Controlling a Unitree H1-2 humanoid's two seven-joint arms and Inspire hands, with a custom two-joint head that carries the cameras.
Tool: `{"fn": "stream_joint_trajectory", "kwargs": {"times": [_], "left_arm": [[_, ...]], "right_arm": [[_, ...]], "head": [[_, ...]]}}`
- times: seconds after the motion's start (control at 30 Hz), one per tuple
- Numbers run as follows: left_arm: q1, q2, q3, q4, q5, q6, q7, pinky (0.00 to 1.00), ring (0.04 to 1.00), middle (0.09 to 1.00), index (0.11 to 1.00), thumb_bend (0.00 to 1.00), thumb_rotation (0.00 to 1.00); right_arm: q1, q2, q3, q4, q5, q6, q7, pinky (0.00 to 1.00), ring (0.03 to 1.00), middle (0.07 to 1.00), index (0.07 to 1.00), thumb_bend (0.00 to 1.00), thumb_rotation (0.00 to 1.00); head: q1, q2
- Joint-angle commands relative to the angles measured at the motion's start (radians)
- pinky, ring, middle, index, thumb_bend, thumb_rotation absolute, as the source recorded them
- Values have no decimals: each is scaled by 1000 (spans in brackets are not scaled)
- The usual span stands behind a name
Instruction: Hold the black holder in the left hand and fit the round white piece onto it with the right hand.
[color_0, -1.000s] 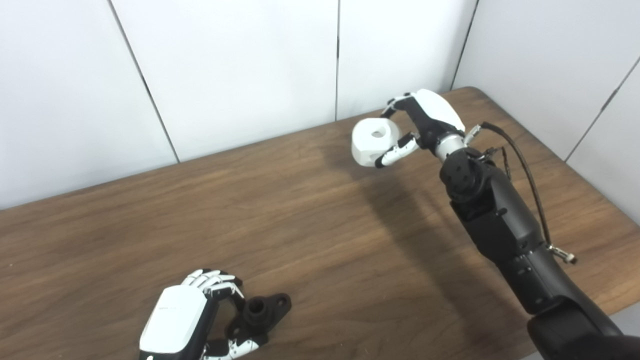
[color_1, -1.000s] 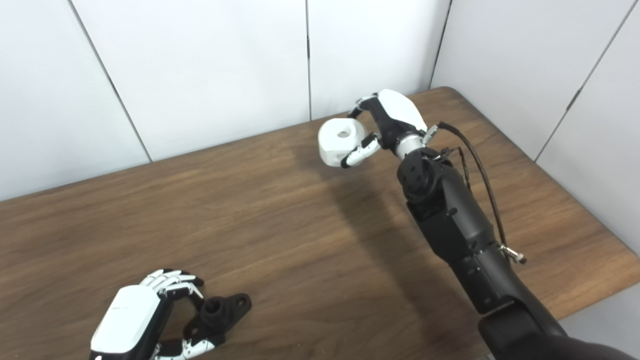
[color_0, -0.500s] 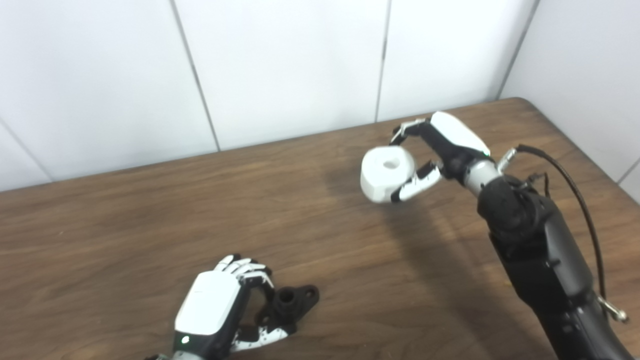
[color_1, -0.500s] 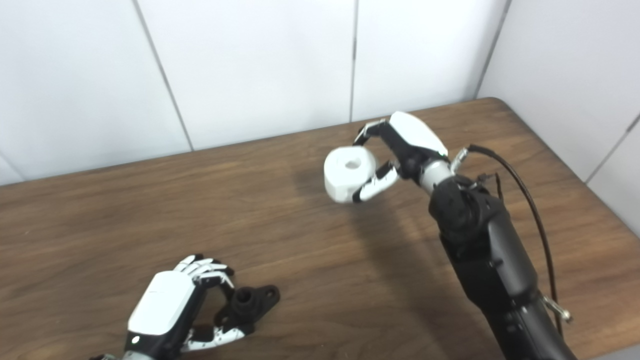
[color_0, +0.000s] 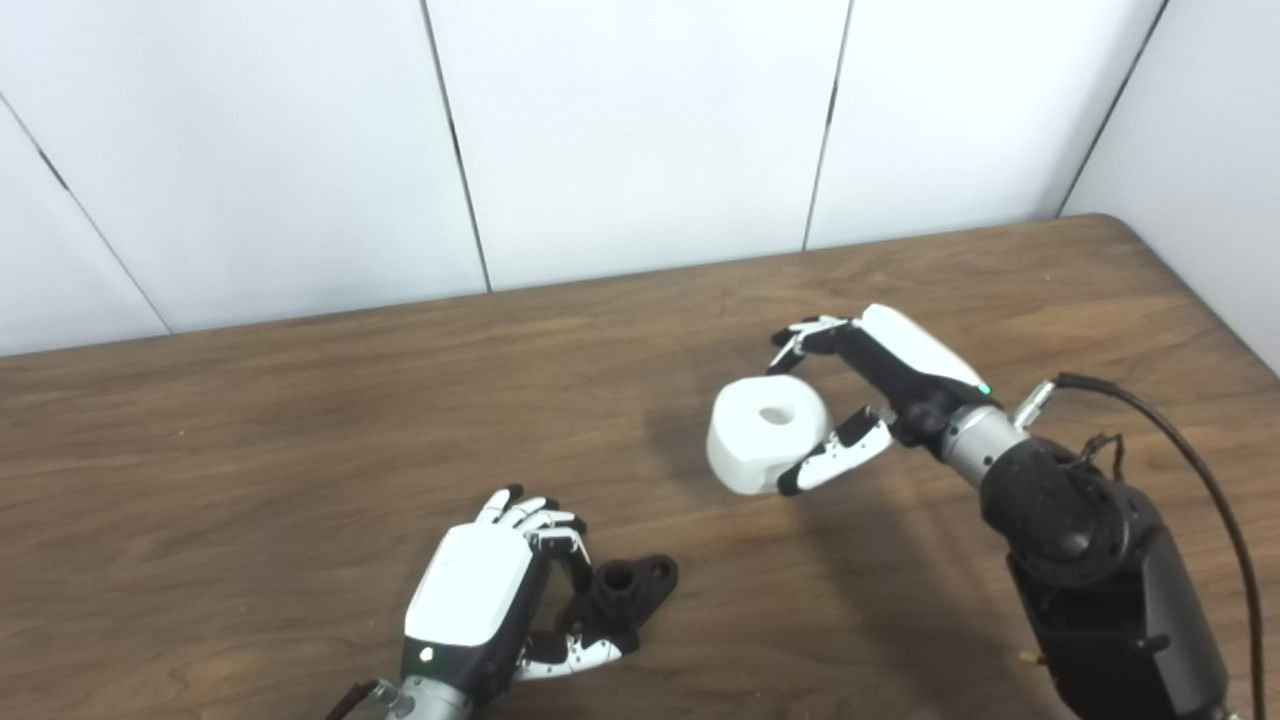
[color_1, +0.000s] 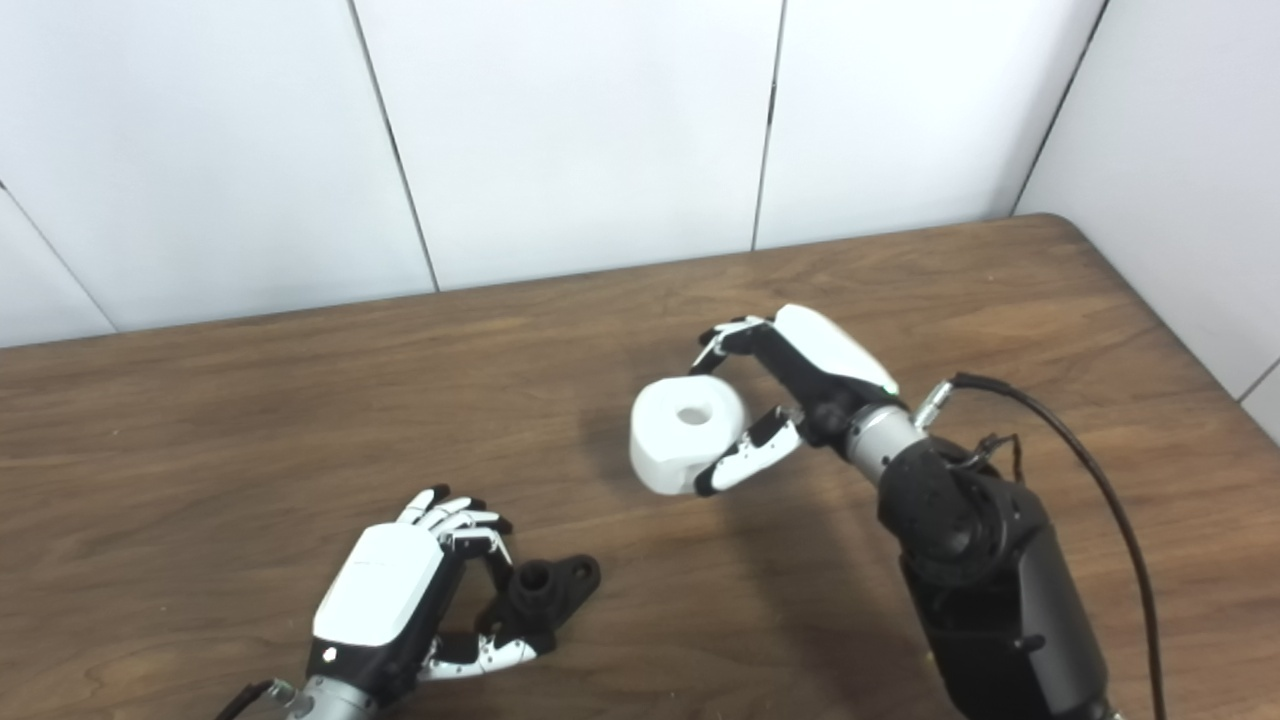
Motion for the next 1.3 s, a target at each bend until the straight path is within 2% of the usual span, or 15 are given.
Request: {"fn": "stream_joint_trajectory", "kwargs": {"times": [0.0,0.3,0.53,0.8,1.03,1.27], "left_arm": [[14,-9,-37,46,36,4,-35,947,844,751,485,521,49],[9,-41,-57,62,48,23,-21,950,843,752,485,522,49],[5,-56,-67,65,54,36,-22,967,849,756,485,522,50],[-2,-62,-75,61,55,49,-26,969,854,761,485,522,50],[-11,-59,-84,55,59,64,-35,970,853,763,485,522,50],[-12,-59,-83,55,59,65,-30,962,849,761,485,522,50]], "right_arm": [[-26,12,3,-51,-5,1,3,1000,952,857,483,525,134],[-33,33,39,-107,19,0,37,1000,939,848,482,525,136],[-26,46,56,-148,14,1,97,1000,959,858,483,525,136],[-18,56,77,-179,11,1,125,1000,963,847,482,525,135],[-6,63,87,-193,14,1,142,1000,964,849,482,525,135],[12,71,99,-186,14,-1,126,1000,958,847,482,524,134]], "head": [[6,6],[56,33],[72,48],[86,66],[87,72],[83,76]]}}
